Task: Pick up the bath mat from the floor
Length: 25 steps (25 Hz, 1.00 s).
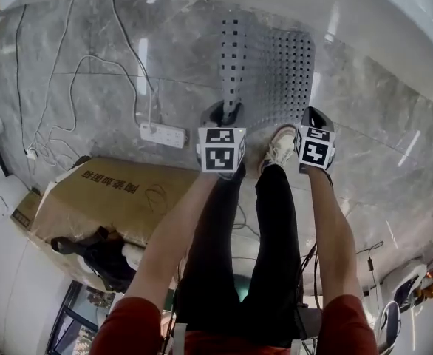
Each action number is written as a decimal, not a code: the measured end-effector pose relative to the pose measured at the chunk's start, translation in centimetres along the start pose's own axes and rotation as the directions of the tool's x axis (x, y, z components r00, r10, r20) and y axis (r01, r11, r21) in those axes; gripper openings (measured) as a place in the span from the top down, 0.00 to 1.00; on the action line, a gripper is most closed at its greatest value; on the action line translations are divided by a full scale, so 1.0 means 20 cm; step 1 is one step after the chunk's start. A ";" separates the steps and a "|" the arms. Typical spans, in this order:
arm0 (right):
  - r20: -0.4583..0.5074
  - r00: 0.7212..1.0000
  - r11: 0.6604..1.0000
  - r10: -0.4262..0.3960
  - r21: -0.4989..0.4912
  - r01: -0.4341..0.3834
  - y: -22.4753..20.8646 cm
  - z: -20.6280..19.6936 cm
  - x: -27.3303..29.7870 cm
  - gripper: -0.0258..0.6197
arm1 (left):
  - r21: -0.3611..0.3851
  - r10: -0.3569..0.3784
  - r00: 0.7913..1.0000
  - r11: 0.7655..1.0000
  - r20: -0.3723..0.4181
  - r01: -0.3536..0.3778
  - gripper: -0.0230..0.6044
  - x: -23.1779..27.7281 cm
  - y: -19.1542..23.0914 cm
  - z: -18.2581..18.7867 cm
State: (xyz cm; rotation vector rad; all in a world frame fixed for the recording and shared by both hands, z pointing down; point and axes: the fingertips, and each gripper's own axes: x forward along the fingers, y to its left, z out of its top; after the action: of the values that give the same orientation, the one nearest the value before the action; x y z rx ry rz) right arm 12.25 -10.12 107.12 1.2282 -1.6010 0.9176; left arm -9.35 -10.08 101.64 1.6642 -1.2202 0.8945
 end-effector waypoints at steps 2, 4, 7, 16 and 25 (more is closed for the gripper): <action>0.010 1.000 1.000 0.002 0.006 -0.002 0.01 0.01 -0.09 0.94 | -0.006 -0.005 1.000 1.000 0.004 0.005 0.75 -0.09 -0.03 0.03; 0.031 1.000 1.000 0.004 0.004 -0.004 0.02 0.04 -0.19 0.94 | -0.017 -0.011 1.000 1.000 0.014 0.011 0.75 -0.19 -0.06 0.07; 0.068 0.998 1.000 0.009 0.026 -0.011 0.03 0.11 -0.38 0.94 | -0.031 -0.017 0.999 0.999 0.033 0.018 0.75 -0.36 -0.13 0.15; 0.222 0.974 0.997 0.037 0.063 -0.052 0.07 0.44 -1.02 0.94 | -0.012 -0.040 0.997 0.999 0.063 0.041 0.75 -0.83 -0.41 0.35; 0.428 0.902 0.994 0.057 0.057 -0.090 0.05 0.88 -1.77 0.94 | -0.104 -0.026 0.987 0.994 0.157 0.042 0.76 -1.40 -0.54 0.67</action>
State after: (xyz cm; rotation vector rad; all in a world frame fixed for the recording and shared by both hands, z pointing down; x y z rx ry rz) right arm 11.39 -15.16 67.85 1.5061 -1.9816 0.7962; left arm -5.60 -11.20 68.95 1.6883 -1.3169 0.6763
